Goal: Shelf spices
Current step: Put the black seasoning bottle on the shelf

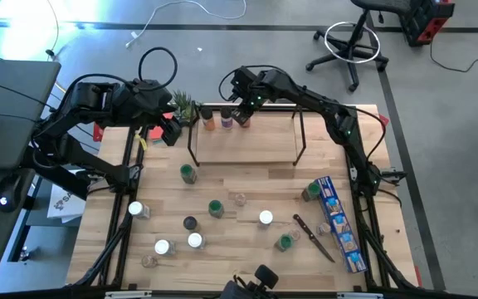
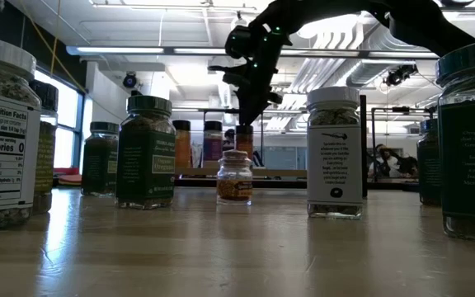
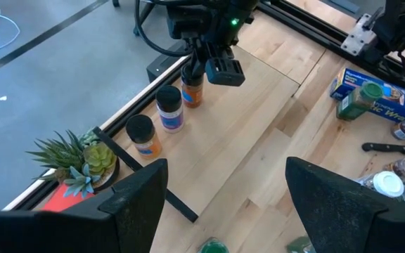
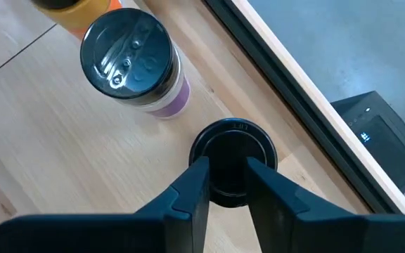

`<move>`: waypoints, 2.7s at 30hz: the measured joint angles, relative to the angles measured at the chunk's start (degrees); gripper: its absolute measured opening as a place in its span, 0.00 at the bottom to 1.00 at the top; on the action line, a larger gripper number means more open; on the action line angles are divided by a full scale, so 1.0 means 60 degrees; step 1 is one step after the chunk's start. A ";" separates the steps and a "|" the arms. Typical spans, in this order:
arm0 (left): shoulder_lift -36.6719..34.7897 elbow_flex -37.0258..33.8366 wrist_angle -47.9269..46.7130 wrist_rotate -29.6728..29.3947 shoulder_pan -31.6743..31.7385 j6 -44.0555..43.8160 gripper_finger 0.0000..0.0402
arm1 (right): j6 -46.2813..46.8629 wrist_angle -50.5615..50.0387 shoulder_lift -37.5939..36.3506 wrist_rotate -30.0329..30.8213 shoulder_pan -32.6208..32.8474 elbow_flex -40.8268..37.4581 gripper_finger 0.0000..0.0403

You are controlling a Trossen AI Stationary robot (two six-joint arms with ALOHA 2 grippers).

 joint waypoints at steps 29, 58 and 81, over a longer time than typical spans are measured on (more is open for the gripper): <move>0.0000 0.0000 -0.0073 -0.0071 0.0000 0.0254 0.70 | -0.0447 -0.0346 -0.1589 0.0083 0.0467 0.0390 0.21; -0.0052 -0.4194 -0.0102 0.2961 -0.5482 0.0196 0.70 | -0.0455 0.2419 -0.7087 0.0270 0.3807 -0.6855 0.21; 0.0517 -0.8779 0.5561 0.4072 -0.5286 0.3437 0.77 | 0.1554 0.0945 -0.9784 0.0595 0.3613 -0.7180 0.21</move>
